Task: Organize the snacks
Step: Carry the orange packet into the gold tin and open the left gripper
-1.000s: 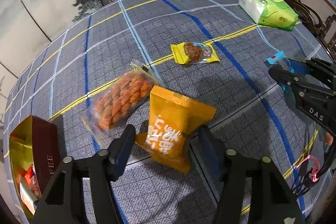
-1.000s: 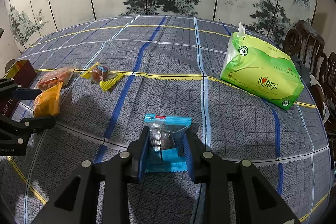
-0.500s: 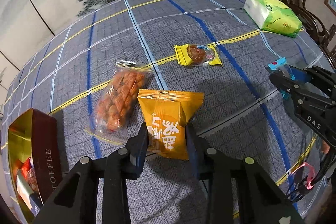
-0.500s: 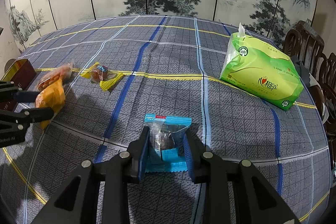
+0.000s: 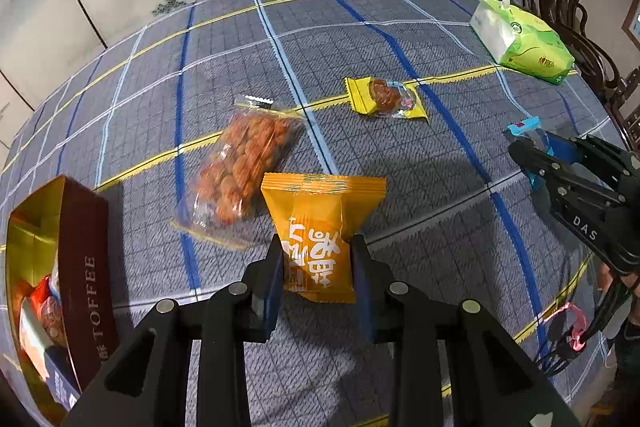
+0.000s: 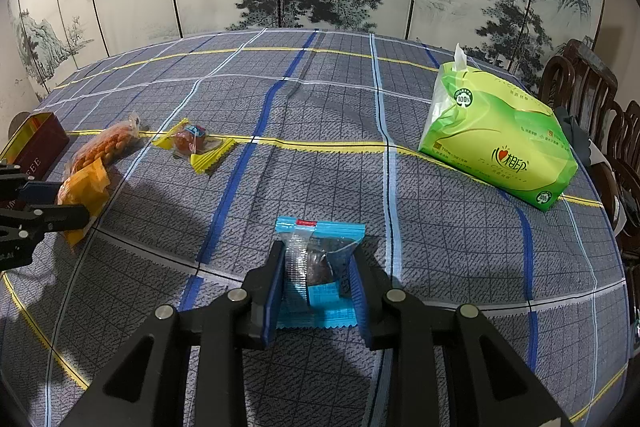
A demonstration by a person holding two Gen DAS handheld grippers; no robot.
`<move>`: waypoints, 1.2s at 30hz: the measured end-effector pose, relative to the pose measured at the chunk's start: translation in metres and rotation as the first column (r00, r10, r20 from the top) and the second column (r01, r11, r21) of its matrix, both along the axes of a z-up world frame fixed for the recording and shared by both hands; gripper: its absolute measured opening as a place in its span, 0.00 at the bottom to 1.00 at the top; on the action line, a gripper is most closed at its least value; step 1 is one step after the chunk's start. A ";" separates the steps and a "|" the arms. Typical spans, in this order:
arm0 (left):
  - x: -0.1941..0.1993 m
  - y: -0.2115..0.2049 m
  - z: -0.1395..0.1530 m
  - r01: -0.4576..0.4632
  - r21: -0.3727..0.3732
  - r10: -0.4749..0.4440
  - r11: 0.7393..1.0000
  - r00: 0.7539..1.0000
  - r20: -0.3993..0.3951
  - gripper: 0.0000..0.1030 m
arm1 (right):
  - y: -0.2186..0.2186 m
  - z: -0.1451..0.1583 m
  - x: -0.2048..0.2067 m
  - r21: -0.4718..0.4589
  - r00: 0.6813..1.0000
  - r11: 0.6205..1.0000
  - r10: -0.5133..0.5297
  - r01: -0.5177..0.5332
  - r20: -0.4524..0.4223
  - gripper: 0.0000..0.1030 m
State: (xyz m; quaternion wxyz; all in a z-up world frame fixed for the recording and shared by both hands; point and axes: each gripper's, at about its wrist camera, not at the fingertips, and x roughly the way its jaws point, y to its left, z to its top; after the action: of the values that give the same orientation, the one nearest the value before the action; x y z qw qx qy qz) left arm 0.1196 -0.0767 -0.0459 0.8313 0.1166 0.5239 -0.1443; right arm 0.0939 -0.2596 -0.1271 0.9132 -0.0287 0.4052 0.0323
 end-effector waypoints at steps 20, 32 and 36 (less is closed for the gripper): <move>-0.033 0.015 0.030 -0.066 0.060 0.062 0.996 0.996 0.067 0.27 | 0.001 0.000 0.000 -0.005 1.000 1.000 0.000 0.000 0.001 0.30; -0.045 0.031 0.045 -0.104 0.081 0.095 0.991 0.989 0.113 0.27 | 0.001 0.001 0.000 -0.009 1.000 1.000 0.000 0.000 0.001 0.31; -0.047 0.038 0.050 -0.119 0.082 0.109 0.989 0.987 0.122 0.27 | 0.001 0.000 0.000 -0.009 1.000 1.000 0.000 0.000 0.001 0.31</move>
State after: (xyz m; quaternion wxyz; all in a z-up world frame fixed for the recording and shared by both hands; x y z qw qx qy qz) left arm 0.0728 -0.0386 0.0038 0.8615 0.1318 0.4860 -0.0658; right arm 0.0940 -0.2586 -0.1266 0.9133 -0.0328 0.4047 0.0306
